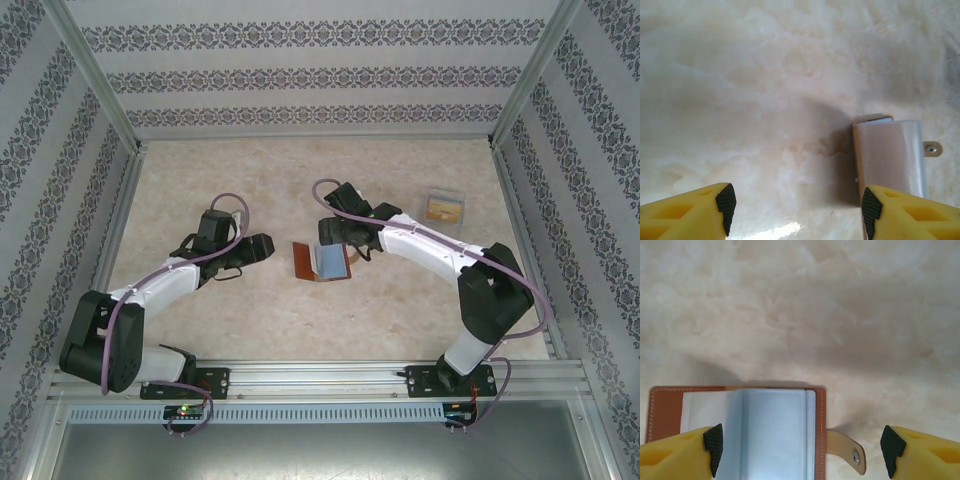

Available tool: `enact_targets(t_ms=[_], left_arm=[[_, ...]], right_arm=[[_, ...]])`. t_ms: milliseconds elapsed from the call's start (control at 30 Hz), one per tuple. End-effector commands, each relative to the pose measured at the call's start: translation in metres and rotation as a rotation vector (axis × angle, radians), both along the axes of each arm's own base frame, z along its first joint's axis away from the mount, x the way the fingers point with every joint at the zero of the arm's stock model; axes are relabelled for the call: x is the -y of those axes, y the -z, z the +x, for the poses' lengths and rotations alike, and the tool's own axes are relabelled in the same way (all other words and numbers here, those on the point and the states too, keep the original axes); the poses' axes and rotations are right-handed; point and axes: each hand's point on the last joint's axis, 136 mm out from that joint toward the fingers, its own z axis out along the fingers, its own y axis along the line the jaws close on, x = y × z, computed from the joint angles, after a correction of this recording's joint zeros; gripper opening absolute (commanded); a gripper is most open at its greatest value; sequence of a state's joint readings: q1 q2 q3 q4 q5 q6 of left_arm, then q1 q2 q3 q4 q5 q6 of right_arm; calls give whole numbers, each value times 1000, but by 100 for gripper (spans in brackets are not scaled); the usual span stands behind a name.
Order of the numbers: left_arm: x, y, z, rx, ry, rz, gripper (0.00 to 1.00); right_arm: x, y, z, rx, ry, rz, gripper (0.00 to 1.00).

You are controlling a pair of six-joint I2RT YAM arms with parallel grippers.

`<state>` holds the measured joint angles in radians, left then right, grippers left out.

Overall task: Put the credit cards into the card holder
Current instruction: Open the card holder at the center of the table.

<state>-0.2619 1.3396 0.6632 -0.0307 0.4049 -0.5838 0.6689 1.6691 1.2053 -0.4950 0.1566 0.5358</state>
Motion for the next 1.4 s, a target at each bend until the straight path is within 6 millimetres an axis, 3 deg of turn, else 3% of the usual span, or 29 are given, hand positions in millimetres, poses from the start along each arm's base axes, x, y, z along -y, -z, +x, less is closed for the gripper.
enact_targets(t_ms=[0,100,267,400,633,800,1133,1367], left_arm=[[2,-18,6,31,-10,-4,70],[4,-18,8,26,-1,-7,70],[7,-15,8,27,13,-19,70],[8,-12,8,22,9,-26,70],[8,-6,3,5,20,-25,70],[10,-5,3,3,23,-29,71],[12,2,4,-15,23,-30,71],[13,4,2,-22,23,-33,71]], right_arm=[[-23,17,-15,-86,-42,144,83],[-23,22,-19,-109,-11,225,82],[-59,23,-27,-167,-85,484,77],[-74,36,-30,-228,-109,526,76],[-49,23,-26,-146,-78,421,78],[-18,37,-27,-151,-1,338,81],[-27,71,-39,-276,28,443,83],[-31,70,-40,-291,30,522,81]])
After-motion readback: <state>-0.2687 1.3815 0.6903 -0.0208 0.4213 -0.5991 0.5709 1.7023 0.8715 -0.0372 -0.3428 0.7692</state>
